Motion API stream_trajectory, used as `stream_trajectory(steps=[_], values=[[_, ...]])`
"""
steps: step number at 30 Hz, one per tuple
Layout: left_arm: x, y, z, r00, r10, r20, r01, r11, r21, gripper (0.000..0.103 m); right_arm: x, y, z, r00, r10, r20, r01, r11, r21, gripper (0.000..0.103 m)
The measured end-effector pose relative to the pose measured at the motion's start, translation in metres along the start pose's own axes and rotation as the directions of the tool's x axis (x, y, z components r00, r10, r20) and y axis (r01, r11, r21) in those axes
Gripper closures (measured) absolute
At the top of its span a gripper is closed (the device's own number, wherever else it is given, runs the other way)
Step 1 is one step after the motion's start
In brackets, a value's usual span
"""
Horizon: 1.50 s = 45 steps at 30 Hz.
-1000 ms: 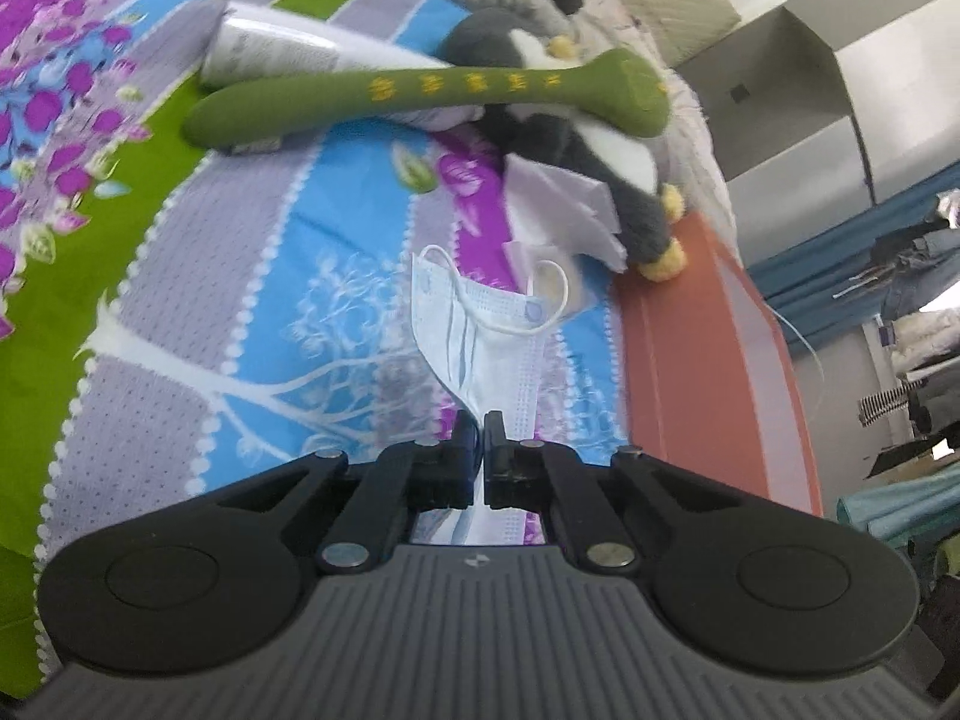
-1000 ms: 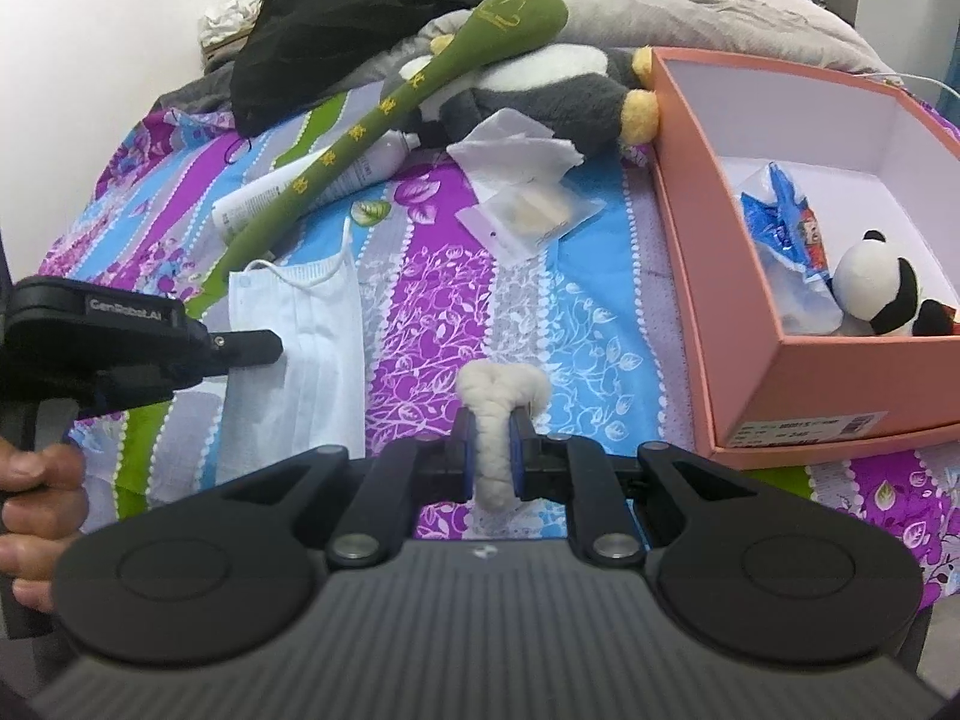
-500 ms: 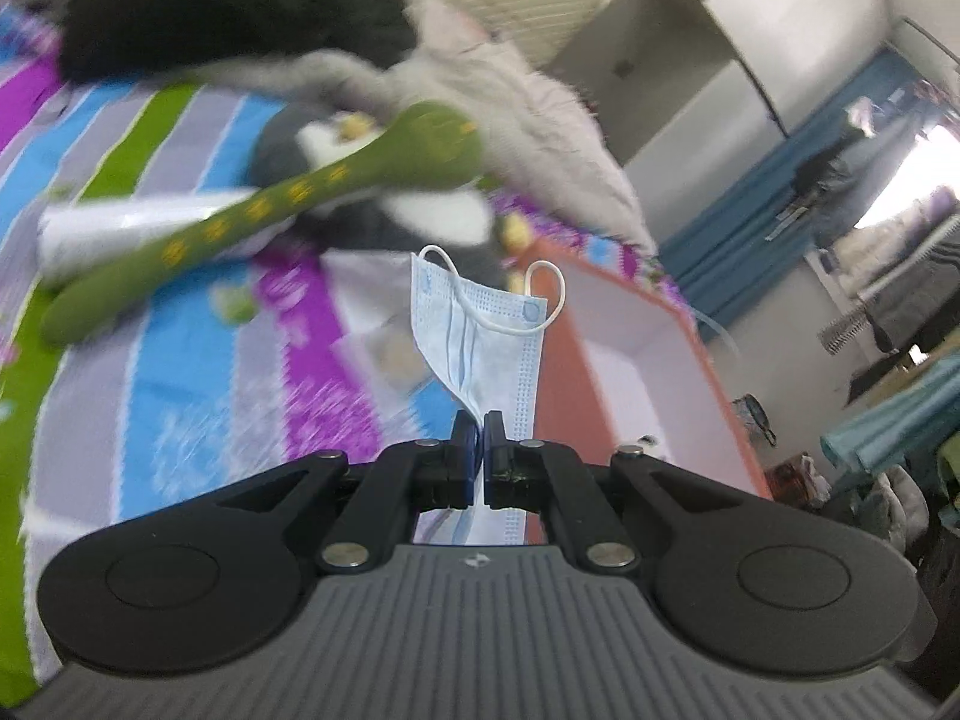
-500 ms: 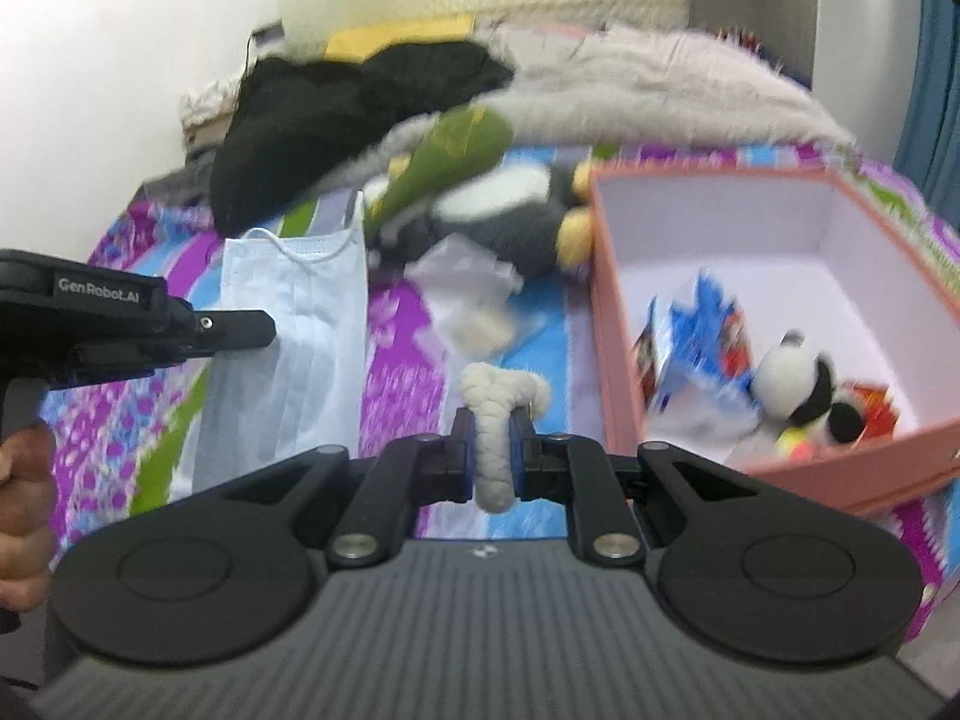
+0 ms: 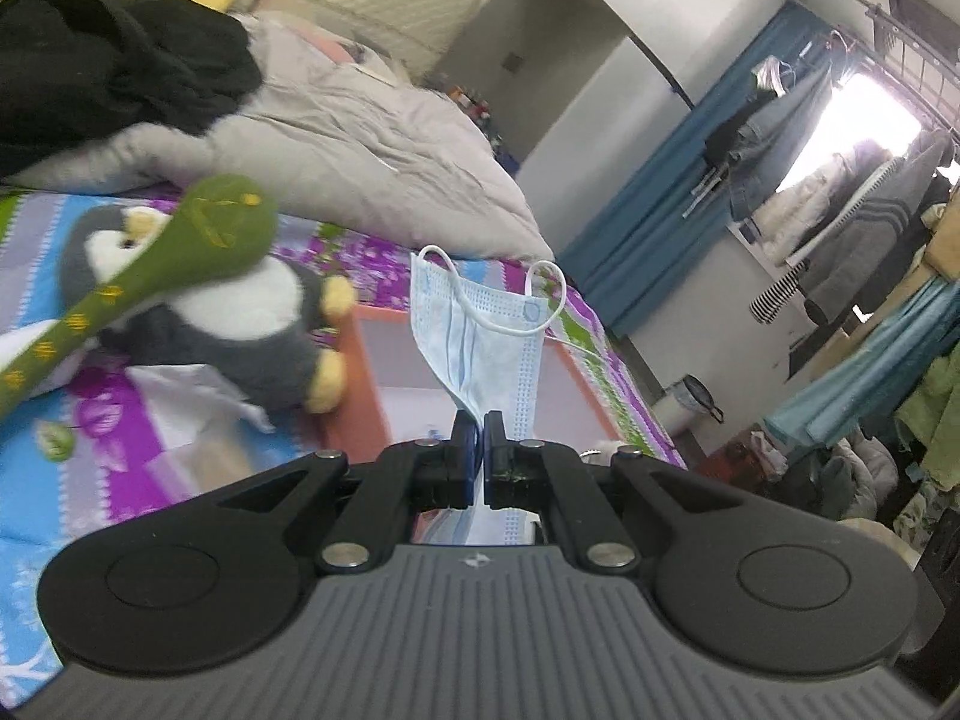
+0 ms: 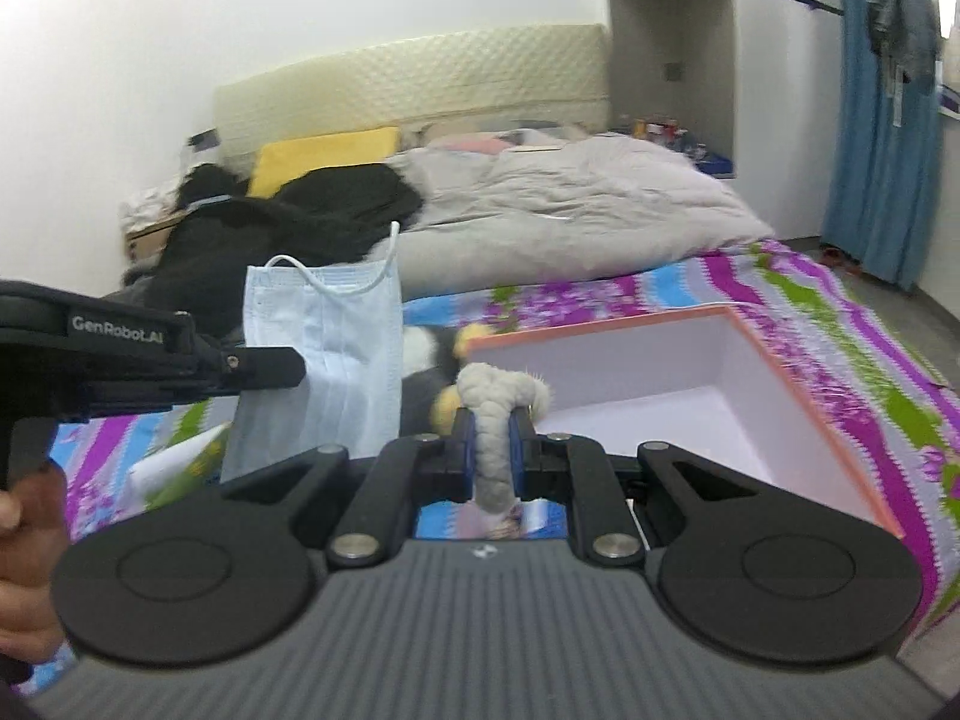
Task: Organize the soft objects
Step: 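Carry the face mask with the left tool while the right tool carries the rope ring over the box, then open the left tool dropping the mask while the right tool drops the rope ring into the box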
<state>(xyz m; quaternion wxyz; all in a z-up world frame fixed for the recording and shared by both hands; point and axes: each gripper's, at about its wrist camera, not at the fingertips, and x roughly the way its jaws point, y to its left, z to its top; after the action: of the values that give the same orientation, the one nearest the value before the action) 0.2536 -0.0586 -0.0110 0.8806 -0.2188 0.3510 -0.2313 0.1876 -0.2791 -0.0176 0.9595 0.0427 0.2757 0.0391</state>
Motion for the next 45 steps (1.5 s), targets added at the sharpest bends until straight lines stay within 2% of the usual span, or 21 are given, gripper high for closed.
stream_trajectory(steps=[6,10,18,22,25,27,28,29,30,31,35,38,39,45], values=[[0.072,-0.025,0.007,0.995,-0.002,-0.098,0.005,1.0,0.024,0.1,0.028,-0.058,0.002,0.991,-0.093,-0.096,0.1,0.993,0.067,0.088],[0.126,-0.035,0.001,0.982,0.002,-0.19,0.009,0.998,0.057,0.1,0.053,-0.09,-0.011,0.978,-0.118,-0.172,0.137,0.985,0.106,0.088],[0.213,-0.032,-0.032,0.94,0.045,-0.337,-0.014,0.995,0.094,0.1,0.098,-0.125,-0.047,0.951,-0.102,-0.293,0.155,0.975,0.162,0.087],[0.24,-0.027,-0.043,0.925,0.058,-0.375,-0.025,0.995,0.093,0.099,0.114,-0.137,-0.059,0.939,-0.092,-0.33,0.159,0.97,0.184,0.087],[0.252,-0.026,-0.048,0.921,0.081,-0.382,-0.041,0.993,0.112,0.099,0.123,-0.142,-0.064,0.937,-0.082,-0.34,0.152,0.971,0.185,0.086],[0.255,-0.025,-0.049,0.919,0.078,-0.387,-0.039,0.993,0.108,0.098,0.125,-0.143,-0.067,0.934,-0.075,-0.35,0.151,0.969,0.194,0.084],[0.257,-0.024,-0.049,0.917,0.084,-0.389,-0.045,0.993,0.108,0.091,0.125,-0.144,-0.068,0.932,-0.071,-0.355,0.15,0.968,0.2,0.081],[0.257,-0.024,-0.049,0.917,0.089,-0.388,-0.05,0.993,0.109,0.078,0.126,-0.145,-0.069,0.93,-0.069,-0.36,0.151,0.967,0.206,0.075],[0.256,-0.024,-0.048,0.919,0.092,-0.384,-0.053,0.992,0.111,0.071,0.125,-0.146,-0.069,0.929,-0.068,-0.363,0.153,0.965,0.212,0.065],[0.253,-0.025,-0.048,0.921,0.094,-0.377,-0.054,0.992,0.114,0.061,0.125,-0.146,-0.069,0.931,-0.068,-0.359,0.154,0.964,0.218,0.063],[0.238,-0.03,-0.043,0.931,0.091,-0.354,-0.053,0.992,0.116,0.056,0.117,-0.145,-0.066,0.933,-0.072,-0.354,0.158,0.963,0.221,0.063],[0.219,-0.036,-0.037,0.942,0.091,-0.324,-0.051,0.99,0.13,0.052,0.105,-0.14,-0.061,0.941,-0.069,-0.33,0.152,0.96,0.233,0.046],[0.212,-0.038,-0.035,0.946,0.085,-0.314,-0.044,0.99,0.134,0.052,0.099,-0.138,-0.059,0.946,-0.069,-0.318,0.149,0.961,0.234,0.044],[0.152,-0.053,-0.024,0.971,0.077,-0.226,-0.039,0.985,0.168,0.052,0.059,-0.116,-0.042,0.967,-0.071,-0.244,0.127,0.967,0.222,0.044]])
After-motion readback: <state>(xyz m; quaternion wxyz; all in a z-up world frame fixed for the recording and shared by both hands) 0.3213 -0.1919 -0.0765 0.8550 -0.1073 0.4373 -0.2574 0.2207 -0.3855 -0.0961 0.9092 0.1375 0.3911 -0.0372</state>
